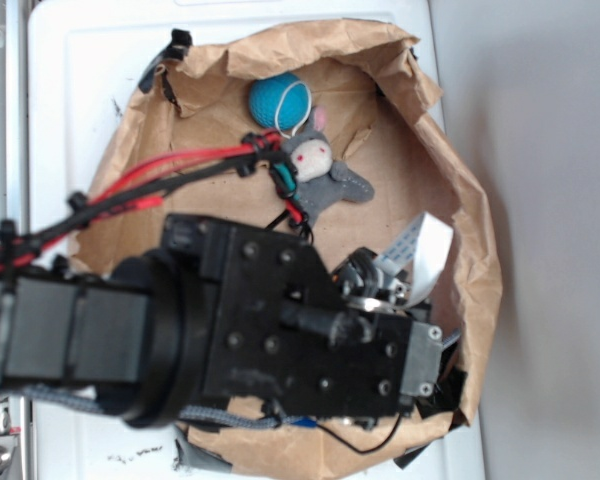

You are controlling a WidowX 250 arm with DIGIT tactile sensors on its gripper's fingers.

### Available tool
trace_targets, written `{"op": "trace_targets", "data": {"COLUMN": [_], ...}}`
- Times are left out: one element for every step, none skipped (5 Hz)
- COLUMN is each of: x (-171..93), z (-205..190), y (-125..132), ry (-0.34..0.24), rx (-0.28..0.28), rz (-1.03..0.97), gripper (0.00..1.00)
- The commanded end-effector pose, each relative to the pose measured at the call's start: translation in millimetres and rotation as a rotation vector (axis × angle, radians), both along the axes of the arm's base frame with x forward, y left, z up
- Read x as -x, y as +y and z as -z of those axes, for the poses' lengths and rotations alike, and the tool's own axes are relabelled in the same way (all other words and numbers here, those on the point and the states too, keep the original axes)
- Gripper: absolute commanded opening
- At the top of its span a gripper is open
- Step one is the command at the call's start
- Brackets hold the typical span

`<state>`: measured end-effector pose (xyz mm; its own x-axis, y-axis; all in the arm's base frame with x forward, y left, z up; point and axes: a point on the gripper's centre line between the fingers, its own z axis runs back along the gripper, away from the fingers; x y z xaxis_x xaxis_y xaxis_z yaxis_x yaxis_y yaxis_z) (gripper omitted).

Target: Grab the blue sponge.

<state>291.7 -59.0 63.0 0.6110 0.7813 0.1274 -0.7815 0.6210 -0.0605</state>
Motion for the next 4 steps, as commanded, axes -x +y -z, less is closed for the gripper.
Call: {"op": "trace_targets", "data": {"x": [-4, -22, -36, -57], "z": [-22, -23, -13, 0], "y": [-13, -14, -16, -13], "ry": [-0.174, -0.158, -0.145, -0.086], "rx": [0.078, 0.084, 0.038, 0.013], "rz": [0.068, 0.033, 0.024, -0.019], "gripper": [1.00, 1.00, 1.00, 1.00]}}
